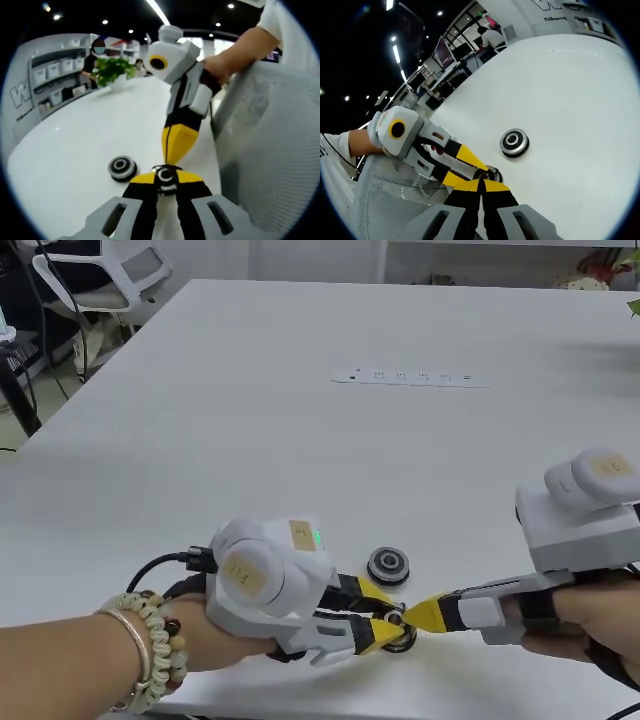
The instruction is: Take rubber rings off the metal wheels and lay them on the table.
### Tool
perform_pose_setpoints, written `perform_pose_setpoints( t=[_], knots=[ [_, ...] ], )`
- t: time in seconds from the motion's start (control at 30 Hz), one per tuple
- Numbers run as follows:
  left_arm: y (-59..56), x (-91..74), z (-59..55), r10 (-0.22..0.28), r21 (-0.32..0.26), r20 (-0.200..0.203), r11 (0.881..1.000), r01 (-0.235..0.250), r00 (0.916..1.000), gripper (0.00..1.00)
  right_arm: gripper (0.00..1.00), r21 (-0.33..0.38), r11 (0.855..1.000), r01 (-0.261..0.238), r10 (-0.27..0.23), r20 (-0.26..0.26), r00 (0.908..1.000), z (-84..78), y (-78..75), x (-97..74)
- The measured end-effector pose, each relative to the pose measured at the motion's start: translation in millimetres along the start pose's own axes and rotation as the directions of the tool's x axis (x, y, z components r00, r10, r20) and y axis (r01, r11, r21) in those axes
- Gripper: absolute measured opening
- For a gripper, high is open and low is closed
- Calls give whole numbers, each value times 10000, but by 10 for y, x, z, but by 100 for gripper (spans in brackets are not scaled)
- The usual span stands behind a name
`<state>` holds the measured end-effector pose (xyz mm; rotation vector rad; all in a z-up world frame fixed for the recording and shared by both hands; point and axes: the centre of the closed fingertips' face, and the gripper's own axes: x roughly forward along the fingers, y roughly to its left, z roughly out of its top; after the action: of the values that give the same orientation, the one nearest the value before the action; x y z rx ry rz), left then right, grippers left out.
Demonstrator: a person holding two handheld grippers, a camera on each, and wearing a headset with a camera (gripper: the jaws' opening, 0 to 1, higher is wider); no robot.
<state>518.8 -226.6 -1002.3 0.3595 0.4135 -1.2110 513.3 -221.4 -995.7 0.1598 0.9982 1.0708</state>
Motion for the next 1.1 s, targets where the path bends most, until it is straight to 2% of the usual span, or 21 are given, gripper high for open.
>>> perform_pose_setpoints(
  t=[0.33, 0.37, 0.4, 0.43, 0.47, 0.5, 0.57, 0.77, 0.97, 1.1],
  knots=[
    [-1, 1, 1, 18, -6, -5, 10000, -18, 10000, 14, 0, -77, 9999, -133, 134, 84, 9999, 16, 37, -4],
    [0, 1, 1, 22, -6, -4, 10000, -22, 10000, 14, 0, -71, 9994, -349, 350, 128, 9993, 28, 80, -3],
    [1, 2, 3, 28, -10, -2, 10000, -28, 10000, 14, 0, 44, 9941, -1084, 1081, 442, 9932, 77, 212, -15],
    [3, 1, 3, 40, -18, -1, 10000, -40, 10000, 14, 0, 339, 9947, -974, 939, 931, 9912, 180, 197, -19],
    [6, 1, 3, 52, -21, 0, 10000, -52, 10000, 14, 0, -244, 9992, -319, 329, 425, 9986, 97, 84, -11],
    [6, 2, 4, 45, -32, 3, 10000, -45, 10000, 14, 0, -394, 9985, -371, 389, 459, 9982, 90, 98, -3],
    [8, 3, 5, 49, -16, 4, 10000, -49, 10000, 14, 0, 8, 9987, -510, 509, 419, 9978, 80, 109, -3],
    [2, 3, 3, 74, 148, -72, 9999, -73, 9999, 14, 0, 145, 9999, -10, 5, 337, 9994, 59, 0, -5],
    [2, 6, 4, 103, 181, -195, 9998, -100, 9998, 14, 0, 345, 9966, 754, -749, -138, 9971, -28, -165, 4],
    [5, 8, 10, 116, 1, -338, 9999, -116, 9994, 14, 0, 368, 9961, 802, -795, -186, 9967, -34, -166, -1]
  ],
)
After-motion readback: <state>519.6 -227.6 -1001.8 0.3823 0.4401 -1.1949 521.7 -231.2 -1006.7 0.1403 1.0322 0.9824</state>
